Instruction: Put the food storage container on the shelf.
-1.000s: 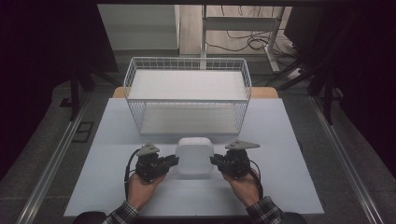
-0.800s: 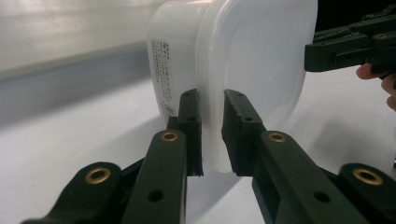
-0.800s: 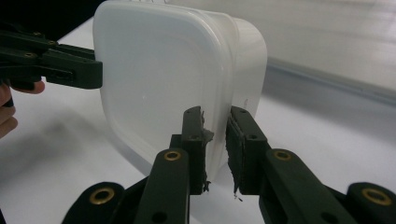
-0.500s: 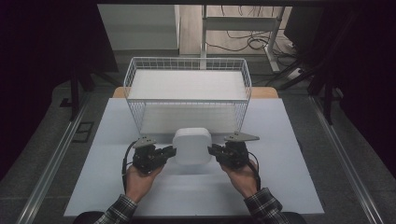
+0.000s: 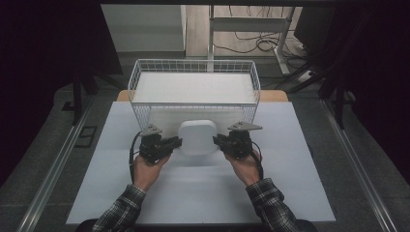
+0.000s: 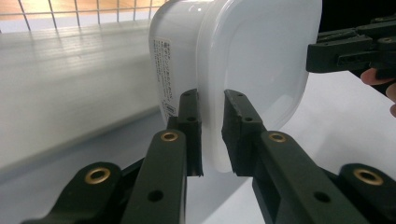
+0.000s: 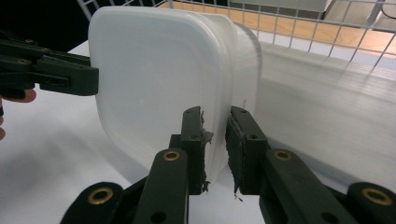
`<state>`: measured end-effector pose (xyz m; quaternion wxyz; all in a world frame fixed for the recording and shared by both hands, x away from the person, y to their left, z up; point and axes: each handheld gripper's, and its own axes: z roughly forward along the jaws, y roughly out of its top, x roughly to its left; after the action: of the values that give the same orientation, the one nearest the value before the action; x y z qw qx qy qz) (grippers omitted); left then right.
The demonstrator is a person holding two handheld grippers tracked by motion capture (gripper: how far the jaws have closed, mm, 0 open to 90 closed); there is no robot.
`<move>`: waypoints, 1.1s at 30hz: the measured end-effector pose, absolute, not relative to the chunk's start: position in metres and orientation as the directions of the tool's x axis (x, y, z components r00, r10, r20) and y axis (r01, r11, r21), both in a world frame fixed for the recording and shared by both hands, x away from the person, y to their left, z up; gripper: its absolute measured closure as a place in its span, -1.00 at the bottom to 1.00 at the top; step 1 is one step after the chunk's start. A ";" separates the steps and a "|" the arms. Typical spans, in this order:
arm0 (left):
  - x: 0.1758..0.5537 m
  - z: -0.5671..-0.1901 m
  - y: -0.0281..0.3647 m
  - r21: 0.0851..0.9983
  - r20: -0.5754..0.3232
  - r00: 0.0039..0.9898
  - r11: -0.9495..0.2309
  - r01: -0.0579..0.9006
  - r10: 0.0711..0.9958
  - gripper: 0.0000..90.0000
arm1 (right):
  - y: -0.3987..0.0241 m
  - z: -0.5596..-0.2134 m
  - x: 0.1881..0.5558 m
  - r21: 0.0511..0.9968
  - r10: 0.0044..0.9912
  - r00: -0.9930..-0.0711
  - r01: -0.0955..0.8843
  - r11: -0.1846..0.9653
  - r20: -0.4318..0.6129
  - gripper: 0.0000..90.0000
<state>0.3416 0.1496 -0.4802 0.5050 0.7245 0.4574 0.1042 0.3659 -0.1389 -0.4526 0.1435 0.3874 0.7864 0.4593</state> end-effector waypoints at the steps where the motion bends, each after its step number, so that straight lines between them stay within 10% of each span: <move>1: 0.345 -0.481 0.150 0.827 -0.310 0.561 -0.073 0.557 0.768 0.74 | -0.138 -0.453 0.368 0.834 0.744 -0.657 0.476 0.278 0.127 0.70; 33: 0.385 -0.494 0.136 0.817 -0.264 0.536 -0.109 0.566 0.801 0.56 | -0.134 -0.476 0.407 0.805 0.780 -0.612 0.525 0.278 0.129 0.51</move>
<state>0.3849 0.1364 -0.4944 0.4782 0.7346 0.4655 0.1230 0.4071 -0.1337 -0.4757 0.1471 0.4150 0.7859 0.4342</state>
